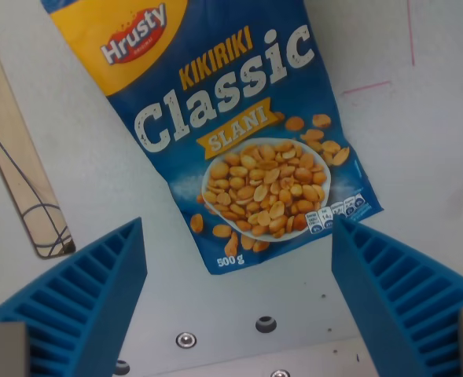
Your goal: Move in gripper positive z
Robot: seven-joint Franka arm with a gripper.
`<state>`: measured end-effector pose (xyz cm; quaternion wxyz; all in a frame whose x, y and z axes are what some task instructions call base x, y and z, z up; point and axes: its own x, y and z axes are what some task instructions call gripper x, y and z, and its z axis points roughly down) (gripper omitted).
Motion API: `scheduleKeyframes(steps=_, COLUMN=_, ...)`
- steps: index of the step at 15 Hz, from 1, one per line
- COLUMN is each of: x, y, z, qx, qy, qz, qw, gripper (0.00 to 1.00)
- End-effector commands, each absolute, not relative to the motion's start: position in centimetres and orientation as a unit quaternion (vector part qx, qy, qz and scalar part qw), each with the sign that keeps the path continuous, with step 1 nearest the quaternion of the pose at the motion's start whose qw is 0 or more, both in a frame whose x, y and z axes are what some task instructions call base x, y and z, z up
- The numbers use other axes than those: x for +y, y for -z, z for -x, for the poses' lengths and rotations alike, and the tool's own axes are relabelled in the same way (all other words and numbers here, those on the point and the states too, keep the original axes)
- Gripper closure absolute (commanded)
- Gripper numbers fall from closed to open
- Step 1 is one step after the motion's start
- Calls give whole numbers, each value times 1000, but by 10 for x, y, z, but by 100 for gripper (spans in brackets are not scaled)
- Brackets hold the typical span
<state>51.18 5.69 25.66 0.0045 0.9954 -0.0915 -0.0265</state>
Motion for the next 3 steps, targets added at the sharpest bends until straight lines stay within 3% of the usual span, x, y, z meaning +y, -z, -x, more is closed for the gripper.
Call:
scheduleKeyframes(steps=1, x=56, y=-245, z=-507, qx=-92, qy=4, qz=-996, qw=3, gripper=0)
scheduleKeyframes(steps=3, x=56, y=-235, z=-507, qx=-92, qy=4, qz=-996, qw=3, gripper=0)
